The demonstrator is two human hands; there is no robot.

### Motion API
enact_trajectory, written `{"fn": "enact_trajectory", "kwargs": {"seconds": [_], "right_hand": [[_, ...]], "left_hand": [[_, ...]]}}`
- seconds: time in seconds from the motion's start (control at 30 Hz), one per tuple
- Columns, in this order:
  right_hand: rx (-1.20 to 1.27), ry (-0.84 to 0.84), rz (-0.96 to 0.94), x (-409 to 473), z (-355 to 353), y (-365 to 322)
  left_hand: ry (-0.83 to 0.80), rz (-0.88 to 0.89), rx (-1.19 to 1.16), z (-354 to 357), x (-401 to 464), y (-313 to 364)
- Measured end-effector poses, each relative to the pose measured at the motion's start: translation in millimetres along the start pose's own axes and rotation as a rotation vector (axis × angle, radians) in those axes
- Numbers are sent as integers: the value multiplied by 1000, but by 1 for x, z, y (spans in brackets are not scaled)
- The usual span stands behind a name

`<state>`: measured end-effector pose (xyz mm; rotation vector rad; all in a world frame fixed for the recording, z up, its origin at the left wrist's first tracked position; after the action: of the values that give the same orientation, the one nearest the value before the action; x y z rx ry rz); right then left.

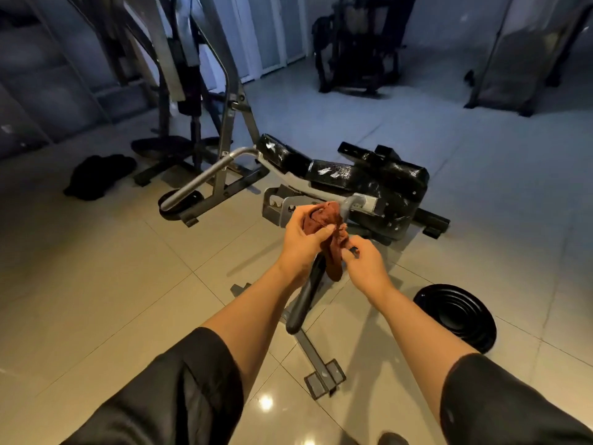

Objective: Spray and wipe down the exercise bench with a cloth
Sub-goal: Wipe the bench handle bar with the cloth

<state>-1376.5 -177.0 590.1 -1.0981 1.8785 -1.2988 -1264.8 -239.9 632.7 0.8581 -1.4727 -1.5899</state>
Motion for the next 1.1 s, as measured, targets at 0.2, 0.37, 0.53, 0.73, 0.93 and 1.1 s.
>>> {"fn": "enact_trajectory", "kwargs": {"seconds": [0.2,0.37,0.53,0.73,0.93,1.1], "right_hand": [[745,62,317,15,-26,9],[779,-40,296,28,-28,38],[679,95,351,52,-27,68],[397,214,289,92,-24,70],[375,171,265,116,-2,68],[431,-14,209,70,19,69]], "left_hand": [[-30,79,275,25,19,-22],[-212,-74,449,40,28,-48],[-21,18,870,17,42,-60],[-123,37,1257,-1,52,-75],[-110,77,1206,-8,48,-75],[-107,108,1229,-10,43,-82]]}}
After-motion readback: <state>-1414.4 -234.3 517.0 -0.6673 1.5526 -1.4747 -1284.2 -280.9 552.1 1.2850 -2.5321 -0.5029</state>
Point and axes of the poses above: each hand's wrist, its own x-axis towards the middle knuckle, its own z-axis out of the palm, y = z × x, the point moved 2 cm from there along x, towards the middle knuckle, and after that the axes turned 2 degrees about -z, right-handed, at the moved point
